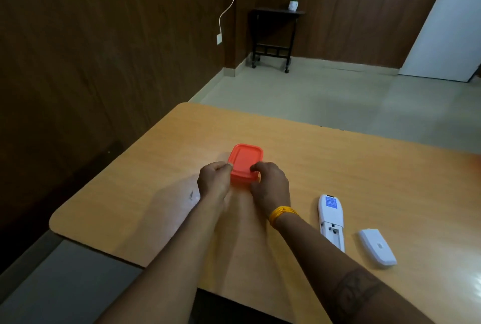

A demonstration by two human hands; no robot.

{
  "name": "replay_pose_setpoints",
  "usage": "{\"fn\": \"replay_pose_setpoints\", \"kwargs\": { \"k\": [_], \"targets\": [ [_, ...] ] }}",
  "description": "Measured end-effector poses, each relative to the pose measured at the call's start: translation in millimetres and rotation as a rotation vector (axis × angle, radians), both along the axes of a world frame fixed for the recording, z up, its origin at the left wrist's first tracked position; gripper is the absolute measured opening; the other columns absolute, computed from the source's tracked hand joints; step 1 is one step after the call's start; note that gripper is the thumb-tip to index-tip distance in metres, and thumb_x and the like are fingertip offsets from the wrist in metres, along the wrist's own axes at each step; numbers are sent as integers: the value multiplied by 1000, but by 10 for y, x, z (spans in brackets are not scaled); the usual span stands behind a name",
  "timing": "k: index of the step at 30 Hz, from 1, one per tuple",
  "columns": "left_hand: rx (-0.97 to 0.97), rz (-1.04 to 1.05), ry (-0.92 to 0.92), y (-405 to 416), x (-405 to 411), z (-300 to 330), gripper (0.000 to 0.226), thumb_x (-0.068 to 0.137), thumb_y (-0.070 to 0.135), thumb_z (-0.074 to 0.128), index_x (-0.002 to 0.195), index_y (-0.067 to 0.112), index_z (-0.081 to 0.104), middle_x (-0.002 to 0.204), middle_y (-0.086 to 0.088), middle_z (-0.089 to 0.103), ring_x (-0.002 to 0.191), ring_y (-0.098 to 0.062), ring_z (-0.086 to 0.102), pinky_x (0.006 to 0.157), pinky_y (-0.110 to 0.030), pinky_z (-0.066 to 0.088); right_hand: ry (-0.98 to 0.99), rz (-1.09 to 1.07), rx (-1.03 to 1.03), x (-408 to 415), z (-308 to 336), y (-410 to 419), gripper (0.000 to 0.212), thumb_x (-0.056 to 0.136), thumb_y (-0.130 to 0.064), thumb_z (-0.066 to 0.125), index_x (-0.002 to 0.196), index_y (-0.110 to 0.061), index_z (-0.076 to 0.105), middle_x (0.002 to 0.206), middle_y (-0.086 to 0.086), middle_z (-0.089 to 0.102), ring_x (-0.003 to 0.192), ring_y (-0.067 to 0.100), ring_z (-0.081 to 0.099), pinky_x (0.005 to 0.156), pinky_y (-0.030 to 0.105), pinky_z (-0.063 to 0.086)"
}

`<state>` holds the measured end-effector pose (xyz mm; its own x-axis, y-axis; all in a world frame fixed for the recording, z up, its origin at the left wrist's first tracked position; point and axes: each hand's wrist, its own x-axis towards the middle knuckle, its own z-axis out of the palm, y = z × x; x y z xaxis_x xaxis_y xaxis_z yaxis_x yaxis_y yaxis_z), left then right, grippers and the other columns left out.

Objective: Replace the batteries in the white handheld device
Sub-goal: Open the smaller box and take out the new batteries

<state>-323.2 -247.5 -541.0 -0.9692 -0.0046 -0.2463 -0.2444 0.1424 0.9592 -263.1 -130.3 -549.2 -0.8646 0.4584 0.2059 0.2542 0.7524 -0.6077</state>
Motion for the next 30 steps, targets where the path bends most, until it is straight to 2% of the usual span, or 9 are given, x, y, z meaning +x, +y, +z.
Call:
{"fn": "replay_pose_setpoints", "kwargs": {
  "k": [4,6,9,12,14,16,20,26,30],
  "targets": [
    [8,-21,-30,-30,49,43,31,83,38,65,104,20,79,96,-6,77,92,-33,74,85,-50,65,69,20,86,20,-105,-16,30,85,-7,67,114,-13,75,116,12,70,100,37,67,84,41,52],
    [23,12,-25,-36,86,93,27,78,41,64,95,25,77,95,-2,76,96,-33,73,91,-52,63,149,43,127,66,-77,-12,23,86,-11,72,108,-13,75,111,10,70,93,36,68,78,41,55],
    [39,5,46,-1,223,282,12,90,26,64,96,27,75,94,3,72,94,-24,69,88,-44,62,276,31,174,194,32,29,16,87,-16,78,103,-16,76,108,6,73,87,30,69,72,40,57],
    [136,-33,44,72,445,409,25,101,25,63,124,20,71,118,-3,71,100,-15,64,89,-41,59,350,8,221,436,157,107,17,89,-22,79,106,-20,76,104,0,77,84,23,70,71,36,58],
    [248,-77,-115,118,628,465,29,104,42,60,126,23,65,125,-6,67,108,-21,64,91,-45,61,400,-6,236,650,241,164,17,89,-22,80,105,-20,76,101,-1,79,84,21,71,69,35,58],
    [412,-155,-330,171,792,490,50,102,61,54,134,23,59,129,-12,65,115,-32,65,90,-50,63,427,-3,246,881,300,185,18,89,-21,81,106,-19,76,101,-1,79,87,20,71,71,37,60],
    [701,-224,-563,363,1082,517,75,97,74,48,140,13,61,127,-25,68,107,-42,70,70,-49,65,461,56,263,1324,312,218,21,90,-18,80,109,-18,74,105,-4,77,92,17,71,74,35,59],
    [649,-276,-636,579,1302,522,90,94,83,40,133,7,67,112,-20,78,87,-37,76,57,-41,64,537,144,332,1745,206,398,19,97,-21,68,113,-12,73,123,0,76,101,18,73,78,31,58],
    [577,-210,-613,684,1429,508,80,97,77,43,129,8,66,106,-19,76,85,-35,74,62,-39,64,535,163,310,1791,191,433,24,102,-27,58,116,-12,72,113,2,79,92,21,75,74,32,59]
  ]
}}
